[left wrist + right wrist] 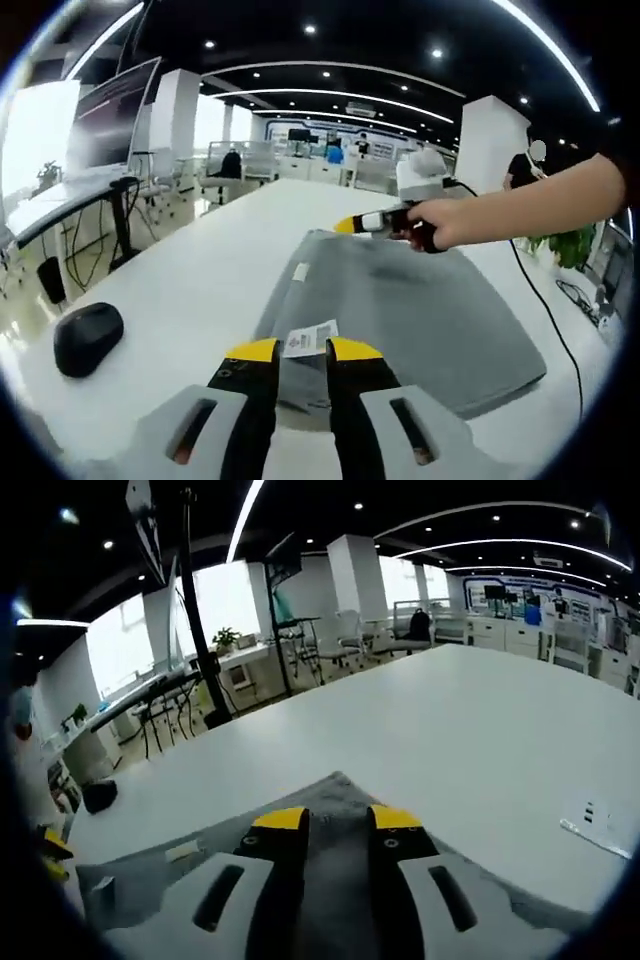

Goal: Fold the towel on the table until its edges align and the towel forms a compact rectangular stack.

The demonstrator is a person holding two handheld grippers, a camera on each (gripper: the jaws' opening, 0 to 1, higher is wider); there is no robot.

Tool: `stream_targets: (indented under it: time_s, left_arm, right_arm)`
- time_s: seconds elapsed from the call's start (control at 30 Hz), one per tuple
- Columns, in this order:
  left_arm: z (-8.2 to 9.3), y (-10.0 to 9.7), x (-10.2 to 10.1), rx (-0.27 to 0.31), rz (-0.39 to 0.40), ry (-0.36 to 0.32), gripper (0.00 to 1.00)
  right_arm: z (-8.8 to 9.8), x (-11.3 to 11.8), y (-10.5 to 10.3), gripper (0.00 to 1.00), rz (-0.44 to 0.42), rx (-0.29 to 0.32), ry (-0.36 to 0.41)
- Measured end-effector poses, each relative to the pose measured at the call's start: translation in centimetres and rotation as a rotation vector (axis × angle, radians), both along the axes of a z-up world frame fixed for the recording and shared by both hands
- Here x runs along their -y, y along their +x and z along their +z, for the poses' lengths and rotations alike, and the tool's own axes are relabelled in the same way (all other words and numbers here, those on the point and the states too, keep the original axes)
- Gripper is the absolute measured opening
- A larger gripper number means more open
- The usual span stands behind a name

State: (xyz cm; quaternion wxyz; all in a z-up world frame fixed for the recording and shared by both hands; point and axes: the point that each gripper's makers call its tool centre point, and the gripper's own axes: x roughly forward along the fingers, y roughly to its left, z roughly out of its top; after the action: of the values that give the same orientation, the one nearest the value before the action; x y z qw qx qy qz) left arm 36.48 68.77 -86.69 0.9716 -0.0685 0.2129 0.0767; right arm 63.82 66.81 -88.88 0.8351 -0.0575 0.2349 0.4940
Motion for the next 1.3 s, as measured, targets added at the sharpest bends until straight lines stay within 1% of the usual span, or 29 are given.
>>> stream_targets:
  time_s: [0.07, 0.1, 0.13, 0.17, 0.23, 0.33, 0.37, 0.4, 0.43, 0.47, 0.5, 0.53, 0.6, 0.63, 0.7, 0.77, 0.8, 0.83, 0.87, 0.9, 0.93, 0.97, 1.0, 1.03, 1.1, 1.17, 1.23, 1.3]
  left_arm:
    - [-0.1, 0.2, 0.2, -0.015, -0.019, 0.017, 0.19]
    - [-0.3, 0.0, -0.1, -0.051, -0.029, 0.071, 0.20]
    - [-0.3, 0.0, -0.2, -0.054, -0.027, 0.086, 0.20]
    - [-0.4, 0.1, -0.2, -0.045, -0.031, 0.068, 0.20]
    - [-0.5, 0.3, 0.0, -0.044, -0.045, 0.049, 0.19]
    - [-1.0, 0.4, 0.4, -0.056, -0.064, 0.044, 0.19]
    - [-1.3, 0.3, 0.8, -0.068, -0.065, 0.013, 0.20]
    - [-1.3, 0.4, 1.1, -0.062, -0.059, -0.010, 0.20]
    - [-1.4, 0.3, 1.2, -0.056, -0.053, -0.009, 0.20]
    - [-1.6, 0.2, 1.2, -0.062, -0.048, -0.008, 0.21]
    - [-1.9, 0.0, 0.9, -0.079, -0.027, 0.002, 0.23]
    - [-2.1, -0.2, 0.6, -0.084, -0.009, 0.010, 0.28]
    - [-2.4, -0.3, 0.7, -0.084, -0.008, -0.014, 0.36]
    - [-2.7, -0.3, 0.9, -0.087, -0.010, -0.030, 0.39]
    - [-3.2, -0.5, 1.1, -0.100, -0.017, -0.051, 0.38]
    - [-4.0, -1.0, 1.4, -0.136, 0.001, -0.054, 0.40]
    - [-4.1, -1.0, 1.7, -0.139, -0.009, -0.046, 0.41]
    - [-3.8, -0.9, 2.2, -0.138, -0.022, -0.027, 0.44]
    - [-3.4, -0.8, 2.6, -0.141, -0.018, -0.025, 0.46]
    - [-3.3, -0.8, 2.8, -0.147, -0.015, -0.020, 0.49]
    - [-3.2, -0.9, 2.8, -0.154, -0.008, -0.011, 0.52]
    - [-3.2, -0.9, 2.7, -0.159, 0.004, -0.005, 0.57]
    - [-3.4, -0.8, 2.7, -0.167, 0.019, 0.006, 0.62]
    - [-3.4, -0.7, 2.9, -0.171, 0.015, 0.014, 0.65]
    - [-3.3, -0.3, 3.8, -0.174, -0.002, 0.032, 0.69]
    - [-3.1, 0.1, 4.7, -0.170, -0.022, 0.031, 0.69]
    - [-2.7, 0.6, 5.9, -0.156, -0.059, 0.025, 0.71]
    - [-2.3, 0.9, 7.1, -0.146, -0.091, 0.020, 0.72]
  right_arm:
    - [0.0, 1.2, 0.3, 0.23, -0.012, -0.004, -0.003]
    - [0.0, 1.8, 0.5, 0.23, -0.023, -0.009, -0.008]
    - [0.0, 2.2, 0.8, 0.24, -0.033, -0.013, -0.012]
    - [0.2, 2.6, 1.3, 0.24, -0.036, -0.010, -0.010]
    - [0.7, 3.5, 1.5, 0.24, -0.039, -0.002, -0.011]
    - [1.4, 5.0, 1.2, 0.24, -0.047, 0.005, -0.014]
    - [1.7, 5.5, 1.3, 0.24, -0.051, 0.006, -0.015]
    - [1.7, 5.7, 1.5, 0.24, -0.052, 0.006, -0.016]
    - [1.8, 6.0, 1.5, 0.24, -0.054, 0.007, -0.018]
    - [1.8, 6.4, 1.6, 0.25, -0.055, 0.010, -0.022]
    - [1.5, 6.7, 2.0, 0.25, -0.055, 0.016, -0.033]
    - [1.6, 7.1, 1.9, 0.27, -0.055, 0.020, -0.041]
    - [1.6, 8.1, 1.8, 0.28, -0.059, 0.023, -0.052]
    - [1.6, 8.4, 1.8, 0.28, -0.057, 0.023, -0.057]
    - [1.4, 9.1, 1.8, 0.28, -0.045, 0.026, -0.073]
    - [1.5, 10.1, 1.6, 0.29, -0.035, 0.035, -0.088]
    - [1.6, 10.4, 1.6, 0.29, -0.034, 0.036, -0.091]
    - [1.6, 10.9, 1.6, 0.29, -0.037, 0.036, -0.092]
    - [1.9, 11.5, 1.7, 0.29, -0.043, 0.032, -0.092]
    - [2.0, 11.9, 1.7, 0.30, -0.047, 0.030, -0.092]
    - [2.0, 12.4, 2.3, 0.30, -0.052, 0.029, -0.093]
    - [2.0, 12.6, 2.4, 0.30, -0.054, 0.028, -0.094]
    - [2.2, 13.2, 2.4, 0.31, -0.057, 0.032, -0.096]
    - [2.3, 13.7, 2.3, 0.31, -0.055, 0.036, -0.099]
    - [2.5, 15.1, 2.6, 0.31, -0.060, 0.044, -0.111]
    - [2.8, 16.6, 2.5, 0.31, -0.073, 0.043, -0.121]
    - [2.7, 17.7, 3.3, 0.32, -0.091, 0.035, -0.124]
    - [2.9, 18.6, 3.3, 0.33, -0.099, 0.025, -0.125]
